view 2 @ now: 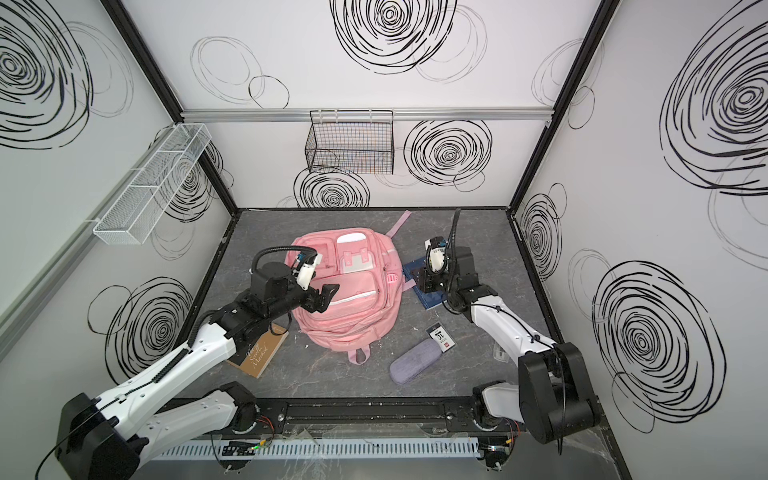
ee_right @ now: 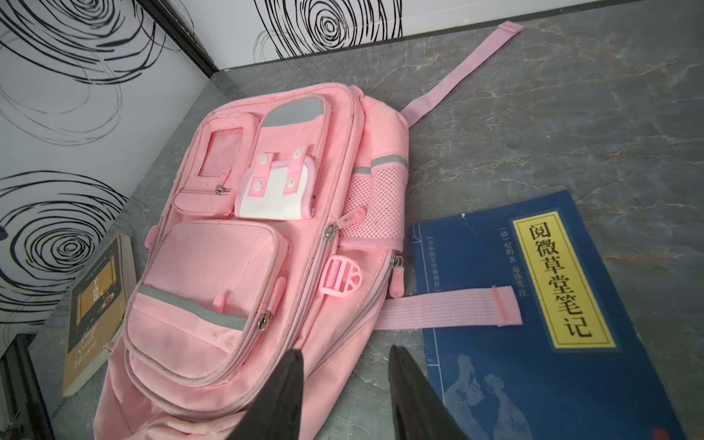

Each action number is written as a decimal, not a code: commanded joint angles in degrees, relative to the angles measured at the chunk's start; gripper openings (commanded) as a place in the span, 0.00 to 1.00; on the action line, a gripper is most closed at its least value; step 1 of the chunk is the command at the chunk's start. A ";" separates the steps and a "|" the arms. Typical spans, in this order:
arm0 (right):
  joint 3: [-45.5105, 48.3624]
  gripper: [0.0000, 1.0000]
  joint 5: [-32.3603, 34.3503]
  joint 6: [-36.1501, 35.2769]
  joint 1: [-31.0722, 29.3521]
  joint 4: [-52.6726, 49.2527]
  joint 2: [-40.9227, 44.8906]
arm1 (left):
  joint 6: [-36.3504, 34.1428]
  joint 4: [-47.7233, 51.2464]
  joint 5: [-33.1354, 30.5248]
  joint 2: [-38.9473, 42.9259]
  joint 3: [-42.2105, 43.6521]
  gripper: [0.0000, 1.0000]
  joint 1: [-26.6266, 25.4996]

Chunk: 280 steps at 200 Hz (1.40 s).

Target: Pack the student bag

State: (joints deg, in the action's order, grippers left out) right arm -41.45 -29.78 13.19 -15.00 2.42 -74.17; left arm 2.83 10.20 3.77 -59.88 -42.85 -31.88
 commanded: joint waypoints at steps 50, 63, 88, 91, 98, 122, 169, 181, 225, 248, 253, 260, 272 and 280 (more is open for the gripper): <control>-2.76 0.47 -1.12 -0.24 -0.94 -0.77 0.40 | -18.46 6.67 -2.96 -6.90 -4.23 0.85 -14.26; -2.18 0.49 -0.52 0.29 -0.92 -0.37 1.57 | -19.13 6.24 -4.38 -8.34 -4.91 0.85 -16.41; 1.98 0.52 1.44 0.26 -0.93 2.70 5.14 | -18.07 4.95 -4.95 -10.73 -6.00 0.84 -16.90; 2.26 0.53 1.63 0.25 -0.91 2.83 5.57 | -17.95 4.74 -4.92 -11.04 -6.12 0.84 -16.92; 2.92 0.53 1.93 0.17 -0.89 2.90 6.36 | -17.71 4.44 -4.79 -11.82 -6.56 0.84 -16.92; 4.39 0.55 1.97 0.70 -0.75 2.58 9.31 | -18.28 3.13 -4.81 -14.56 -7.46 0.88 -17.31; 8.58 0.58 0.99 3.58 -0.71 5.24 14.52 | -17.43 2.99 -4.17 -20.19 -7.86 0.89 -17.35; 9.47 0.59 1.28 3.70 -0.66 5.65 15.22 | -17.26 3.00 -4.68 -21.54 -7.70 0.89 -17.40; 10.82 0.60 -0.08 4.77 -0.66 6.90 14.73 | -17.27 1.12 -6.77 -24.03 -6.19 0.88 -17.44; 10.28 0.60 -0.39 4.94 -0.71 6.72 13.59 | -17.26 2.24 -6.92 -25.85 -7.13 0.86 -17.43; 10.10 0.60 -0.37 5.03 -0.70 6.79 13.33 | -17.21 2.39 -7.08 -26.21 -7.33 0.86 -17.46; 9.91 0.60 -0.32 5.17 -0.67 6.85 12.95 | -17.11 2.44 -7.07 -26.68 -7.42 0.86 -17.43; 9.57 0.60 -0.28 5.63 -0.77 7.47 12.27 | -17.12 2.58 -6.89 -27.50 -7.66 0.86 -17.47; 9.39 0.61 -0.36 6.04 -0.78 8.07 11.74 | -17.01 3.20 -6.85 -28.22 -7.92 0.87 -17.39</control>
State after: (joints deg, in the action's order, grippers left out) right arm -31.00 -29.61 18.09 -15.75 7.79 -61.17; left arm -14.15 13.17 -2.55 -86.19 -49.41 -49.12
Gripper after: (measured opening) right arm 0.603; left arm 0.860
